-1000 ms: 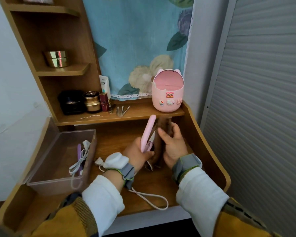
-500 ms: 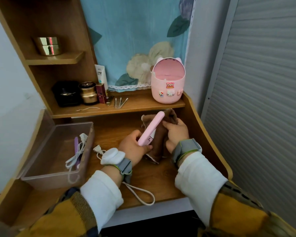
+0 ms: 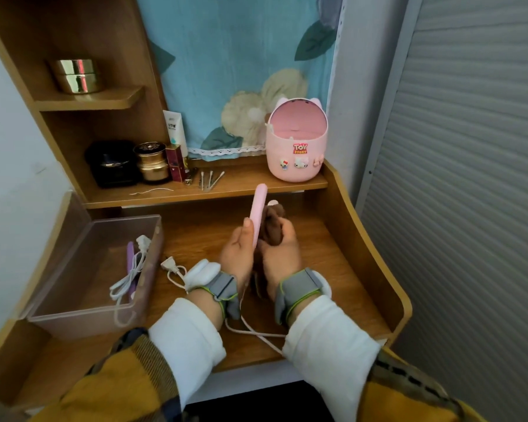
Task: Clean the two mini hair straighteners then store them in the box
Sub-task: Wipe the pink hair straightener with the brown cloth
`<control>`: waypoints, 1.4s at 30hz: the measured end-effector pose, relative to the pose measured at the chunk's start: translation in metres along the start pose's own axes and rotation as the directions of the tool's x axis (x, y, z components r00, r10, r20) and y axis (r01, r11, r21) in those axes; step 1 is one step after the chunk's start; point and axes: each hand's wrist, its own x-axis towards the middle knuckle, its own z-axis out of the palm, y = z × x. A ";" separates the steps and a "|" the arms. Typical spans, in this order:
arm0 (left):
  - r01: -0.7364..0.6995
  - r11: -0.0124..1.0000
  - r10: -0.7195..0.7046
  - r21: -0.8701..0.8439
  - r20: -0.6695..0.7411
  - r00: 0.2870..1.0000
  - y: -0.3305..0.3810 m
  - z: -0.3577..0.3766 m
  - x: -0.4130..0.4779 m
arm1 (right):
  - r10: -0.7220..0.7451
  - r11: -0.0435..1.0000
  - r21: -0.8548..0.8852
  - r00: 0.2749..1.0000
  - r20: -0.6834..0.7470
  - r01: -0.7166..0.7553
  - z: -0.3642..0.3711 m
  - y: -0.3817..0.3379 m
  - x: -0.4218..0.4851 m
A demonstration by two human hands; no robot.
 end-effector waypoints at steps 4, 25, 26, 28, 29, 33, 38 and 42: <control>0.128 0.982 -0.135 -0.139 -0.044 0.990 -0.004 0.002 0.007 | -0.071 0.973 -0.221 0.996 -0.045 0.059 0.001 0.007 0.004; -0.014 0.995 0.024 -0.098 0.103 0.994 -0.004 -0.013 0.008 | 0.076 0.997 0.006 0.972 -0.223 -0.076 -0.032 -0.023 -0.007; -0.077 0.997 0.075 0.010 0.089 0.993 -0.005 -0.015 0.008 | 0.097 0.989 0.127 0.976 -0.194 -0.073 -0.034 -0.030 -0.006; -0.138 0.984 0.126 0.110 0.113 0.986 -0.006 -0.017 0.006 | 0.082 0.955 0.292 0.987 -0.135 -0.040 -0.038 -0.042 -0.001; -0.137 0.985 0.123 0.103 0.135 0.983 -0.006 -0.017 0.004 | 0.062 0.954 0.300 0.991 -0.116 -0.025 -0.037 -0.044 0.002; -0.277 0.948 0.244 0.157 0.205 0.948 -0.006 -0.011 -0.005 | -0.026 0.999 -0.037 0.988 -0.149 0.021 -0.029 -0.041 0.016; -0.375 0.903 0.328 0.211 0.225 0.917 -0.009 -0.003 -0.016 | -0.171 0.914 -0.404 0.927 -0.335 0.023 -0.029 -0.046 0.033; -0.238 0.970 0.232 0.046 0.111 0.966 -0.003 0.004 -0.018 | -0.274 0.816 -0.576 0.912 -0.306 0.052 -0.016 -0.045 0.030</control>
